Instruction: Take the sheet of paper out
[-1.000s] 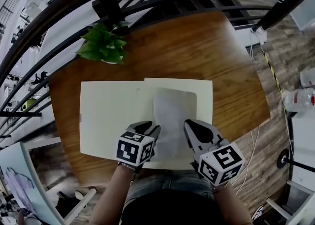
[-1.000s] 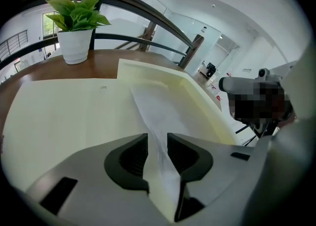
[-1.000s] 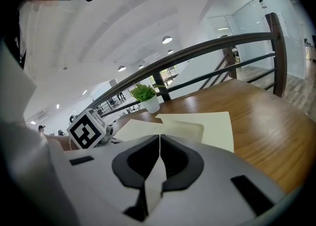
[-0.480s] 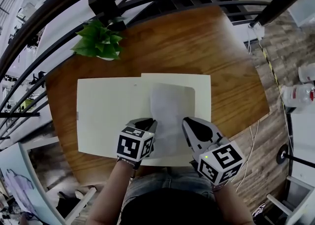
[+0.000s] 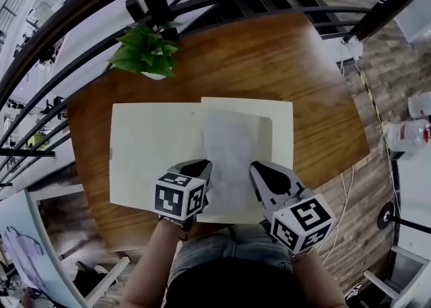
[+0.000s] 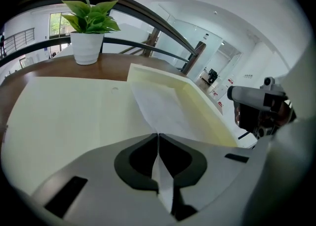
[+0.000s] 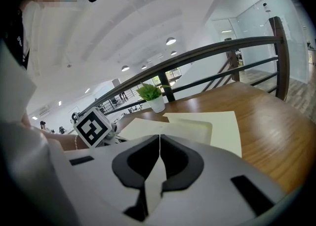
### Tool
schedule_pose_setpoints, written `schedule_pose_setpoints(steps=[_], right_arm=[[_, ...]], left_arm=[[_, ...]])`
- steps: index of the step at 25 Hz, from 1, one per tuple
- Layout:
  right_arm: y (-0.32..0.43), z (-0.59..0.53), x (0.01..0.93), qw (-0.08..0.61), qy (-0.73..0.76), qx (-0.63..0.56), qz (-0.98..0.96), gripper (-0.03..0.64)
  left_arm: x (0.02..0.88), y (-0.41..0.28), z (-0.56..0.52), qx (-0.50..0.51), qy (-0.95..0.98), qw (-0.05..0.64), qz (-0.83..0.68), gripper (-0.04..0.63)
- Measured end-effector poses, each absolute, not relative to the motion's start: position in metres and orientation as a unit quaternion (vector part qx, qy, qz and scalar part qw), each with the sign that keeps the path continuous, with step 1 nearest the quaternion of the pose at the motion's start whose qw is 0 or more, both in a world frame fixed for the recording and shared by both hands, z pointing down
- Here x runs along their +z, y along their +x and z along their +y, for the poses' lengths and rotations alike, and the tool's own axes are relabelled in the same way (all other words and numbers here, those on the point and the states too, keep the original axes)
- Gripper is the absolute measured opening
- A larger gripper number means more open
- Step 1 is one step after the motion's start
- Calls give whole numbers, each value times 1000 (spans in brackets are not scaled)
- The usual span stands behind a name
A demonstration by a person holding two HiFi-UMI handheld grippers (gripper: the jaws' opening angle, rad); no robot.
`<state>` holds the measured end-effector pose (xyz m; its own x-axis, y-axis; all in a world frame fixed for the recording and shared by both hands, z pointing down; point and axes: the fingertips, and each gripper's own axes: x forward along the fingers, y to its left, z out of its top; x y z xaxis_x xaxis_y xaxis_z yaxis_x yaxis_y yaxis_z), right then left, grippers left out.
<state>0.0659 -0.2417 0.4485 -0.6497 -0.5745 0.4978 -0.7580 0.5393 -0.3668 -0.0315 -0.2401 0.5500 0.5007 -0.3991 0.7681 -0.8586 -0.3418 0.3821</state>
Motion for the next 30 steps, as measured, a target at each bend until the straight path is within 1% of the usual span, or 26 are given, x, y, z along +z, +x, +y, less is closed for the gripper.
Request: schedule_pose_setpoints(steps=[14, 30], right_arm=[[20, -235, 445, 190, 334, 266, -884, 28], [-23, -232, 442, 213, 271, 246, -906, 28]], left_arm=[[530, -77, -236, 224, 754, 410, -461, 25], [510, -144, -226, 168, 713, 414, -540, 25]])
